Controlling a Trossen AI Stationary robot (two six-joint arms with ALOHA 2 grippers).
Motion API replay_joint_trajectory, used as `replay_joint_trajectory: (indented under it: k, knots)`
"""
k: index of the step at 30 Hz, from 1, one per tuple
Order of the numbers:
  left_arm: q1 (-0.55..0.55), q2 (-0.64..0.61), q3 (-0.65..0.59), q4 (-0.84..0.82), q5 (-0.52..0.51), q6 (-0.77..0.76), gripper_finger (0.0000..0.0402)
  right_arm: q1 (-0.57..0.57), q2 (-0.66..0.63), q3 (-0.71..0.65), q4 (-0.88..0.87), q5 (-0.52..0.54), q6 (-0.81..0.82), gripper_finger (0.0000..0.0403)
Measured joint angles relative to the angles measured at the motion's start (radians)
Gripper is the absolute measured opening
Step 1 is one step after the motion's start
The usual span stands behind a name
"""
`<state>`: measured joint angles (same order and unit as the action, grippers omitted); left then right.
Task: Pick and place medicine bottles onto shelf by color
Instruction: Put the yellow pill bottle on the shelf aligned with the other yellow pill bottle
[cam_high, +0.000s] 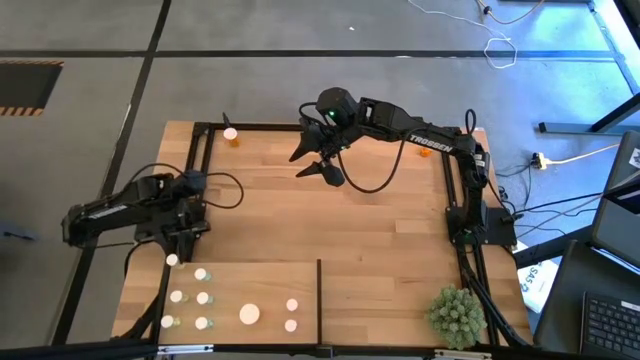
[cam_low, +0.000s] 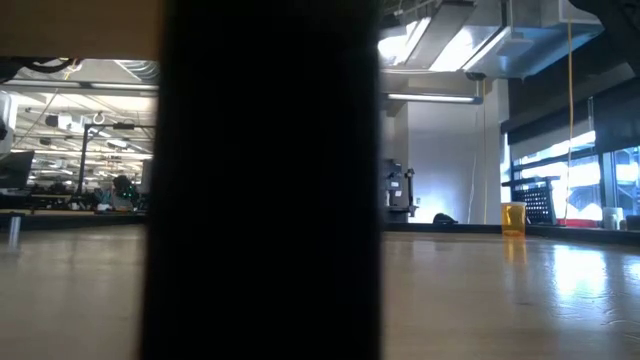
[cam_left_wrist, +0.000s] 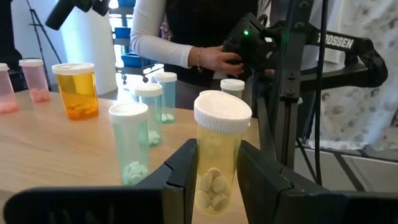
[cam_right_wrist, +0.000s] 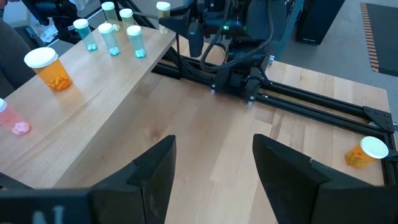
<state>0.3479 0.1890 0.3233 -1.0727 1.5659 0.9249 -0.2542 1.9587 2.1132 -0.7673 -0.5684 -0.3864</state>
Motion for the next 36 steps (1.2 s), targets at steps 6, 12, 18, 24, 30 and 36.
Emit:
replay_joint_trajectory:
  k: [6,12,18,24,30,36]
  knots:
    - [-0.023,0.000,-0.037,0.099,0.002,-0.065,0.0087,0.000,0.000,0.000,0.000,0.000,0.000,0.0217]
    - [-0.061,0.000,-0.045,0.152,-0.004,-0.104,0.0087,0.000,0.000,0.000,0.000,0.000,0.000,0.0217]
    - [-0.097,0.000,-0.045,0.194,-0.011,-0.115,0.0087,0.000,0.000,0.000,0.000,0.000,0.000,0.0217]
    - [-0.136,0.000,-0.045,0.311,-0.063,-0.260,0.0087,0.000,0.000,0.000,0.000,0.000,0.000,0.0217]
    - [-0.181,0.000,-0.045,0.388,-0.062,-0.329,0.0087,0.000,0.000,0.000,0.000,0.000,0.000,0.0217]
    - [-0.198,0.000,-0.045,0.492,-0.067,-0.466,0.0087,0.000,0.000,0.000,0.000,0.000,0.000,0.0217]
